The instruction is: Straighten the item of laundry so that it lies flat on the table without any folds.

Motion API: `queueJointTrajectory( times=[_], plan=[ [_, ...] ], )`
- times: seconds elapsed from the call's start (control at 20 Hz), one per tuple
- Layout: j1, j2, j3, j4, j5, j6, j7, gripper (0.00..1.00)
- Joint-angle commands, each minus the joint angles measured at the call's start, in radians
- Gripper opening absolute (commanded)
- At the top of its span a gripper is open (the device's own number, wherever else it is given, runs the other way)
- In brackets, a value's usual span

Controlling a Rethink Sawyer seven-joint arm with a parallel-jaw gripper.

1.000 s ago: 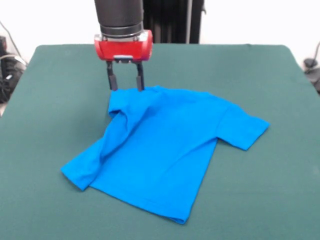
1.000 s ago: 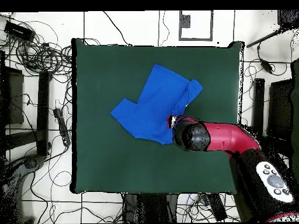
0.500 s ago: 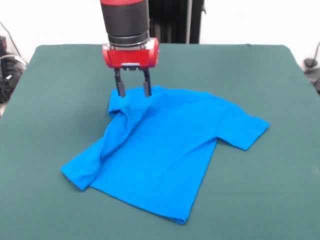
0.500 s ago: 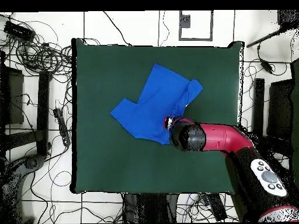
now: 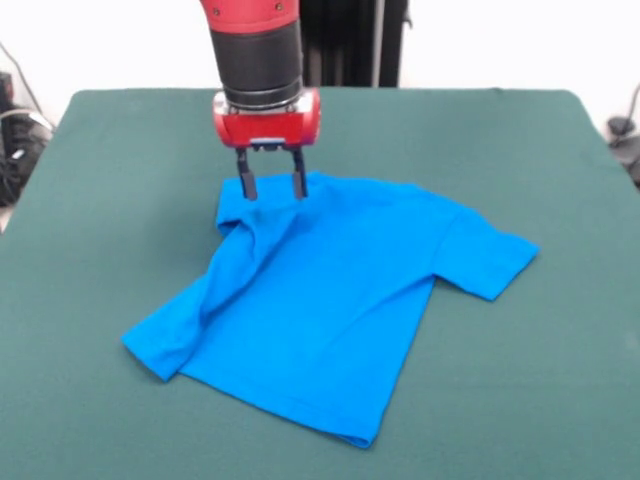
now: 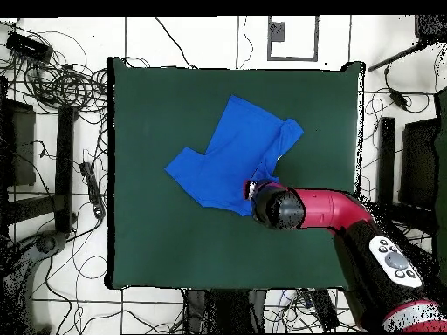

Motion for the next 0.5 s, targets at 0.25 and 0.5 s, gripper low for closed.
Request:
queueJointTrajectory(
  times=[0.25,0.5],
  plan=[
    [-0.015,0.005,0.009,0.093,-0.076,-0.064,0.008,1.0],
    [-0.049,-0.015,0.032,0.097,-0.075,-0.032,-0.021,1.0]
  ],
)
